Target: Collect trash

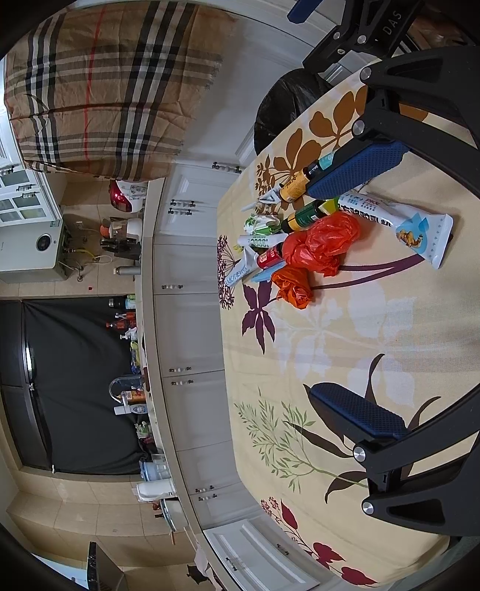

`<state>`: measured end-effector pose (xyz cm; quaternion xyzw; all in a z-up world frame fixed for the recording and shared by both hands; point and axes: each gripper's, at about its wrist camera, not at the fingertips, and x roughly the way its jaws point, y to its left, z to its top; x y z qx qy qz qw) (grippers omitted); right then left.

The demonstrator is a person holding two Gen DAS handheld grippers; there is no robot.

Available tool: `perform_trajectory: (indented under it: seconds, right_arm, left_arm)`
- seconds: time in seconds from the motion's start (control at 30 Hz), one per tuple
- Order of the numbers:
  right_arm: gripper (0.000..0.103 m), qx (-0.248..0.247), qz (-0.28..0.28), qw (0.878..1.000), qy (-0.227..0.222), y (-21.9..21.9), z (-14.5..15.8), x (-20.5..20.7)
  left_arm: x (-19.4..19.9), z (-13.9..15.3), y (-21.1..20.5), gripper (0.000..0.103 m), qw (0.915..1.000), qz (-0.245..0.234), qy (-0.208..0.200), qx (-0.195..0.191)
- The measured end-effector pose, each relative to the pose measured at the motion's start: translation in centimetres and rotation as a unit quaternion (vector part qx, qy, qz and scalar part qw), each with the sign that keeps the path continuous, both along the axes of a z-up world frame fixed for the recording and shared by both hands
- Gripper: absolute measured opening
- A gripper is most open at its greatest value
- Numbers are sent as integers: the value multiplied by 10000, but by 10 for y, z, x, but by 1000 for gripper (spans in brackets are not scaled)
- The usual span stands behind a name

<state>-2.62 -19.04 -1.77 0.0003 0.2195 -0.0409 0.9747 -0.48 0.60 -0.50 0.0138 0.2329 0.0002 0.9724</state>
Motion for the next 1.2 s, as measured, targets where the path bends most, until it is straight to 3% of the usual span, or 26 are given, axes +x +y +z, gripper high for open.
perform_trajectory:
  seconds: [1.2]
  right_arm:
    - [99, -15, 20, 10000, 52, 0, -1, 2]
  left_arm:
    - [3, -11, -4, 97, 9998, -69, 157, -97]
